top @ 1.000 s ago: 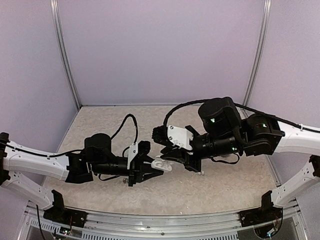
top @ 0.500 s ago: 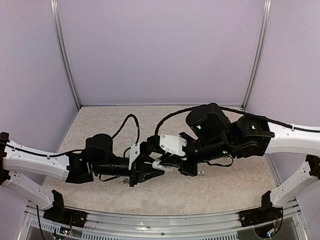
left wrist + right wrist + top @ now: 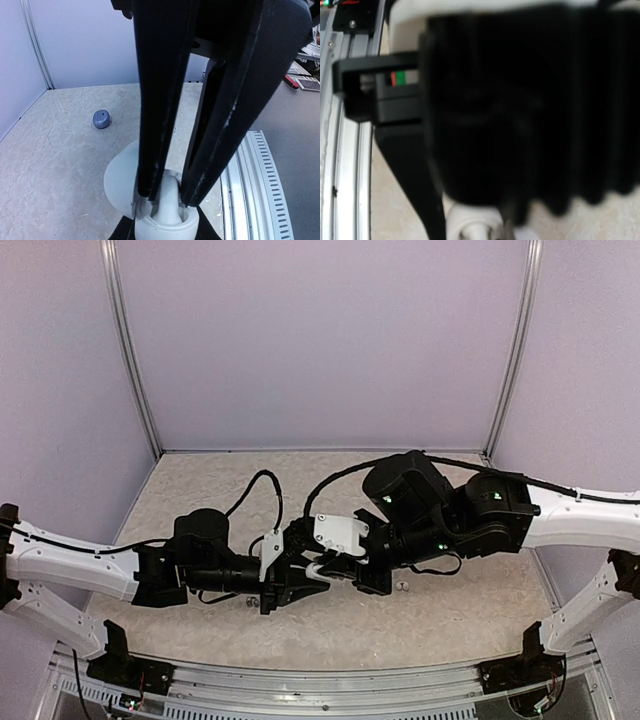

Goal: Insert the wireless bluetooth earbuds into the charging case
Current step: Adjust the left earbud in the left side groove of the charging case.

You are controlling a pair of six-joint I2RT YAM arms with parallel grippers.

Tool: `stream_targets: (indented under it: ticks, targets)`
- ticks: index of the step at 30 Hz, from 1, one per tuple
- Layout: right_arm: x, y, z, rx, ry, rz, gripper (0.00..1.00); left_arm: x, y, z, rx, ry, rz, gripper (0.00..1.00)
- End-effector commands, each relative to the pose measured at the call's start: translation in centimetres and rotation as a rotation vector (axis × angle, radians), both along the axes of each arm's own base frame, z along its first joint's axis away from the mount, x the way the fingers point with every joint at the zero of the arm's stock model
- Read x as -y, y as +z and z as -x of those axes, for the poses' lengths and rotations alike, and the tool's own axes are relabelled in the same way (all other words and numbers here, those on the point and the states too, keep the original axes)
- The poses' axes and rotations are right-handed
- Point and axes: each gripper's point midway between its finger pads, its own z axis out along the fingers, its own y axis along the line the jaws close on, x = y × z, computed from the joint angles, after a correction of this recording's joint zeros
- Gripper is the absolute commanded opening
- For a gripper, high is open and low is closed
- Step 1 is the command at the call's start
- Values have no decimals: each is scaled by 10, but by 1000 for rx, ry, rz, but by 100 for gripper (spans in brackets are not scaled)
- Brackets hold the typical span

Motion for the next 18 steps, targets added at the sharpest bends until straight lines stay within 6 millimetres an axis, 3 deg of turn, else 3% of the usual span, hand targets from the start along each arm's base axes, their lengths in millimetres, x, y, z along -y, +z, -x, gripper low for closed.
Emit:
stream_targets:
  ticks: [1,5,9,18]
  targets:
    - [-2,0,2,-9,-2,16,14,6,18,1,29,-10,44,0]
    - [-1,-4,1,-5,-9,28,11,5,19,1,29,-9,44,0]
    - [0,-3,-1,3,-21,22,0,4,19,0,25,-5,49,0]
    - [2,13,4,-5,-25,-130,0,-8,40,1,15,-16,147,0]
